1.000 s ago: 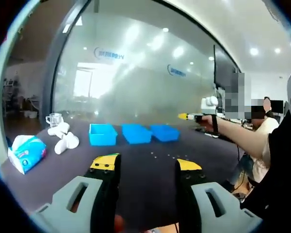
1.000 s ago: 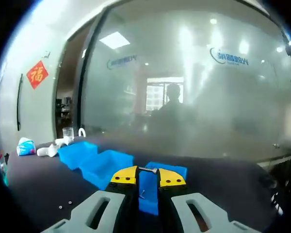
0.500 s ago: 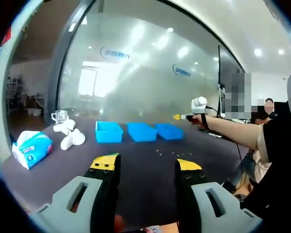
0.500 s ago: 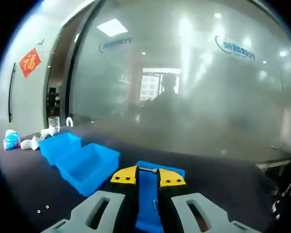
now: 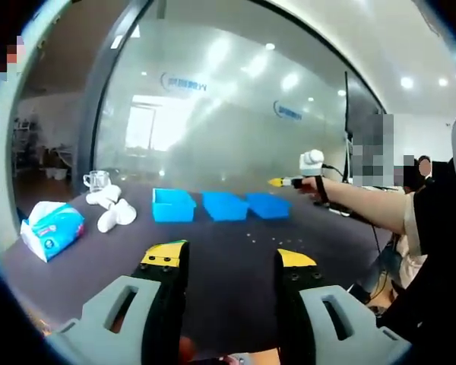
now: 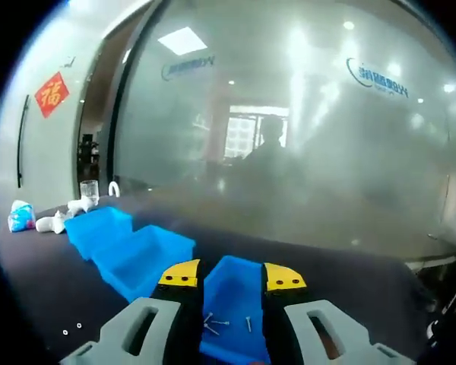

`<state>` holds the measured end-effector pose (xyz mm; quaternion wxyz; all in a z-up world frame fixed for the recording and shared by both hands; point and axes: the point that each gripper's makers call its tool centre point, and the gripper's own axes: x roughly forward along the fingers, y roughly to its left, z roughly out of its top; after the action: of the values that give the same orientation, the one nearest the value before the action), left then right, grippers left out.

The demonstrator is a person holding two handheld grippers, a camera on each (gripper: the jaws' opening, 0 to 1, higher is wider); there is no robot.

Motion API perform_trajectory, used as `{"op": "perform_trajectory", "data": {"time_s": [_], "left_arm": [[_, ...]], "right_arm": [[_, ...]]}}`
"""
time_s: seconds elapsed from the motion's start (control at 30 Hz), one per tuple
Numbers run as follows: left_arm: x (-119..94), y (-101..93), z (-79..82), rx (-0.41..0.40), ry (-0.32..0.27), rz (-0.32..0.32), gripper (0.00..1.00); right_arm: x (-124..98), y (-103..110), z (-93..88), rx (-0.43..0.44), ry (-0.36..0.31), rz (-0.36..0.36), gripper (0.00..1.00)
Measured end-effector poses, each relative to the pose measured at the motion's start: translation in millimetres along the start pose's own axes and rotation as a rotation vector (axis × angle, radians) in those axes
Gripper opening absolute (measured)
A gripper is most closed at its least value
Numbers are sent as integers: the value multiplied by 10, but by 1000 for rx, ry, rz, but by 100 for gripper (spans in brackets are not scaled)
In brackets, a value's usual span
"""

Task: Sort the screws, nuts, and washers into the corresponding bins

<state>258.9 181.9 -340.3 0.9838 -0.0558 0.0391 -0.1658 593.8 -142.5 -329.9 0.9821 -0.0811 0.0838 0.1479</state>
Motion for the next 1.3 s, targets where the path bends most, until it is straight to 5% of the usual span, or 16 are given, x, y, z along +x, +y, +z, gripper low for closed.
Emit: {"op": "perform_trajectory", "data": {"time_s": [0.57, 0.67, 0.8, 0.97, 1.3], "left_arm": [[77, -75, -32, -6, 4, -34, 43], [91, -97, -32, -1, 6, -45, 43], [111, -100, -33, 9, 10, -55, 43], [151, -67, -67, 17, 27, -64, 44], [194, -144, -50, 36, 35, -104, 45]], "right_arm": [[-1127, 299, -45, 74, -117, 151, 30], [-1366, 436, -111, 157, -123, 223, 32], [-1677, 454, -190, 145, -142, 226, 32], [-2004, 415, -394, 17, -154, 206, 35], [-2539, 340, -770, 49, -129, 155, 37]]}}
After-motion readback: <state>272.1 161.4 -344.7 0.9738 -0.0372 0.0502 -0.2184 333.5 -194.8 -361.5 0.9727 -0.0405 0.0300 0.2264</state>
